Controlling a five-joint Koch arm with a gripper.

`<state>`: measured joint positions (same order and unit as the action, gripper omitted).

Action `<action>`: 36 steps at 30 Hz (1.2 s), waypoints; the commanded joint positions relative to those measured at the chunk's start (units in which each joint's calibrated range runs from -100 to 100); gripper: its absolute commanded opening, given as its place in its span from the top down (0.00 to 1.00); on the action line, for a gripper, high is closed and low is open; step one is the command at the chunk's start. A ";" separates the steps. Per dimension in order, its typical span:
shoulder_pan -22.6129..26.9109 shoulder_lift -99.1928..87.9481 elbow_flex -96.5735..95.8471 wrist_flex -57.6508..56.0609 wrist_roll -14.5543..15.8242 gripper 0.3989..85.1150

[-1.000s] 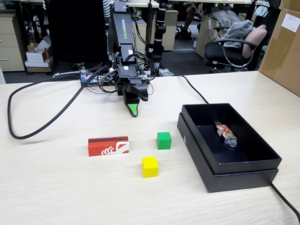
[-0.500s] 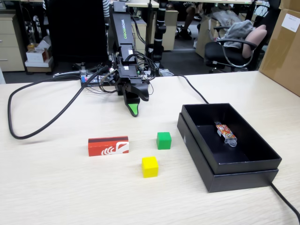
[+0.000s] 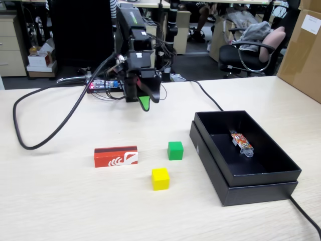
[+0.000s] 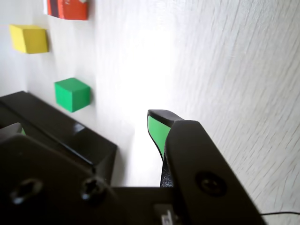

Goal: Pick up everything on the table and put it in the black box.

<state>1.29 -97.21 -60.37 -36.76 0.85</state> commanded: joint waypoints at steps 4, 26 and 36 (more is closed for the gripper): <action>0.15 -0.38 16.76 -9.94 0.20 0.43; 2.20 63.99 74.96 -32.92 4.88 0.44; 1.56 82.93 80.04 -38.27 6.20 0.44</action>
<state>3.20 -14.76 16.99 -74.59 7.11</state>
